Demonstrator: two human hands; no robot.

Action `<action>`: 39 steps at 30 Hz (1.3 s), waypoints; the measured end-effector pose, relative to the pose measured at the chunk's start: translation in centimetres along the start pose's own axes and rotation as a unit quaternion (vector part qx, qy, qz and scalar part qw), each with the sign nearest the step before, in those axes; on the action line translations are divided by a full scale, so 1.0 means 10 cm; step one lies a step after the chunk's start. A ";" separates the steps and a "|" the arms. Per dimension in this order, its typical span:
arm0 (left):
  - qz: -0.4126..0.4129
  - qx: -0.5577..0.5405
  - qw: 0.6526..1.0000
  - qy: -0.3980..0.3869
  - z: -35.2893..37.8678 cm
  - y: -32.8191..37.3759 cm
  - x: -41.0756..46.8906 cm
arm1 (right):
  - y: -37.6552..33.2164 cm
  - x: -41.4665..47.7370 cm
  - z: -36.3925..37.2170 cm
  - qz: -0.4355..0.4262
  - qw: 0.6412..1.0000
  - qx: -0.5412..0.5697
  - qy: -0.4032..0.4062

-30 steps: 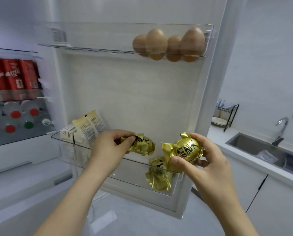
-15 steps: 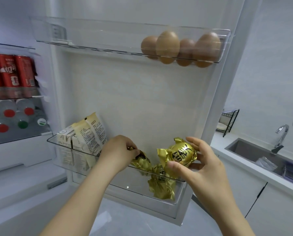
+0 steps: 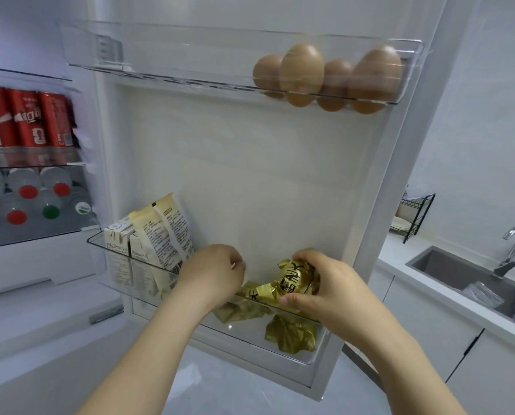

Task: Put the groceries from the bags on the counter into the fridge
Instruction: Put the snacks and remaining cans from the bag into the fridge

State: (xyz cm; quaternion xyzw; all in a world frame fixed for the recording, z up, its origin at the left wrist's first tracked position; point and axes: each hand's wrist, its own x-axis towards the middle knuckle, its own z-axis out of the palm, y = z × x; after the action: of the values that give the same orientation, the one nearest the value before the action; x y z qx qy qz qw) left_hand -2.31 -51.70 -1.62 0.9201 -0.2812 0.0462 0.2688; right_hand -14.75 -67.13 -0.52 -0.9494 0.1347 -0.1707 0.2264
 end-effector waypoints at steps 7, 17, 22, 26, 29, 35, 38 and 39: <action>0.011 -0.141 0.984 0.109 0.03 -0.12 -0.05 | -0.05 0.11 0.00 -0.002 0.996 -0.024 -0.086; 0.028 -0.151 0.980 0.123 0.06 -0.13 -0.09 | -0.05 0.01 0.01 -0.002 0.999 0.040 -0.023; 0.052 -0.191 0.974 0.106 0.06 -0.13 -0.15 | -0.10 -0.26 -0.05 0.002 0.989 0.109 0.099; 0.085 -0.233 0.965 0.085 0.00 -0.03 -0.23 | -0.10 -0.48 -0.09 0.028 0.983 0.107 0.148; 0.117 -0.252 0.958 0.066 -0.03 0.14 -0.37 | -0.08 -0.66 -0.14 0.044 0.981 0.082 0.169; 0.186 -0.309 0.932 0.018 0.03 0.67 -0.79 | 0.07 -1.19 -0.38 0.089 0.976 0.032 0.198; 0.230 -0.306 0.924 0.000 0.10 0.95 -0.99 | 0.17 -1.55 -0.56 0.114 0.966 0.007 0.231; 0.242 -0.306 0.921 -0.006 0.13 1.05 -1.05 | 0.21 -1.68 -0.62 0.125 0.963 0.001 0.238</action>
State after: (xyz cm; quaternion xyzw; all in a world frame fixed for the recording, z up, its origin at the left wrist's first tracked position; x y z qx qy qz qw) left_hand -16.90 -54.54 -0.31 0.6971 -0.4973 0.0156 0.5162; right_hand -32.74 -65.71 -0.71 -0.8567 0.3019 -0.3625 0.2084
